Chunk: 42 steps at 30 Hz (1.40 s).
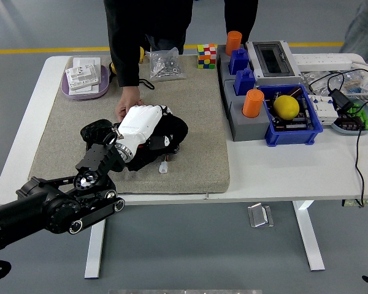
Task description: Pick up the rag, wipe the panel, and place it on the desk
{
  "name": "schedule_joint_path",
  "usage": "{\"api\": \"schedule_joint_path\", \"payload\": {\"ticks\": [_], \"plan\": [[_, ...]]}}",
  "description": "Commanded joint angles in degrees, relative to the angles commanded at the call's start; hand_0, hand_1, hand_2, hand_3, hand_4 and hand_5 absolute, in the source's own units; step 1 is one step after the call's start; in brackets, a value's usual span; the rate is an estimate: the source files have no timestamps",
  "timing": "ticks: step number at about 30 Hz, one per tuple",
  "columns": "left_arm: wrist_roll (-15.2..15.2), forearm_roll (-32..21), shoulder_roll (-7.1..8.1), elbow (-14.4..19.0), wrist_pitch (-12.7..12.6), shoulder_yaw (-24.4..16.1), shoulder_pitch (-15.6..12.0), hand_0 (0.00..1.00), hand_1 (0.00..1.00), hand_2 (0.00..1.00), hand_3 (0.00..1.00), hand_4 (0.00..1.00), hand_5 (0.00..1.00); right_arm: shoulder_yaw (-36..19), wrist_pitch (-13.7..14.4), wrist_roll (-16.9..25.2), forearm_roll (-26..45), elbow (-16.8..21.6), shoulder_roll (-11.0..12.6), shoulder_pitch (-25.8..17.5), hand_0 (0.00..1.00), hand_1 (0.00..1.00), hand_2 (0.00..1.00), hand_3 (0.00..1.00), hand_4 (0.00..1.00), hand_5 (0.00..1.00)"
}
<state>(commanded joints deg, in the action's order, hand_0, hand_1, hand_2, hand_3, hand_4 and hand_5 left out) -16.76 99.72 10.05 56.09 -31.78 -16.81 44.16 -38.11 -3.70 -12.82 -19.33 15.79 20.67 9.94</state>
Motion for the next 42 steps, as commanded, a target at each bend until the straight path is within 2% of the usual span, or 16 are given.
{"api": "schedule_joint_path", "payload": {"ticks": [10, 25, 33, 42], "plan": [[-0.2, 0.6, 1.11, -0.3, 0.0, -0.5, -0.1, 0.222, 0.095, 0.529, 0.471, 0.163, 0.002, -0.5, 0.2, 0.1, -0.2, -0.1, -0.2, 0.0, 0.769, 0.615, 0.707, 0.634, 0.998, 0.569], [0.3, 1.6, 4.56, -1.7, 0.0, -3.5, -1.8, 0.222, 0.095, 0.529, 0.471, 0.164, 0.002, -1.8, 0.3, 0.2, -0.5, -0.3, -0.5, -0.5, 0.769, 0.613, 0.707, 0.634, 0.998, 0.570], [0.7, 1.9, 5.59, -2.4, 0.0, -4.2, -2.4, 0.222, 0.095, 0.528, 0.470, 0.163, 0.002, -2.3, 0.4, 0.2, -0.6, -0.3, -0.7, -0.6, 0.769, 0.612, 0.707, 0.634, 0.998, 0.570], [0.9, 2.9, 7.74, -1.2, -0.2, -5.8, -3.5, 0.216, 0.094, 0.527, 0.469, 0.163, 0.002, -2.9, 0.4, 0.2, -0.6, -0.5, -1.0, -1.0, 0.769, 0.612, 0.706, 0.634, 0.998, 0.570]]}}
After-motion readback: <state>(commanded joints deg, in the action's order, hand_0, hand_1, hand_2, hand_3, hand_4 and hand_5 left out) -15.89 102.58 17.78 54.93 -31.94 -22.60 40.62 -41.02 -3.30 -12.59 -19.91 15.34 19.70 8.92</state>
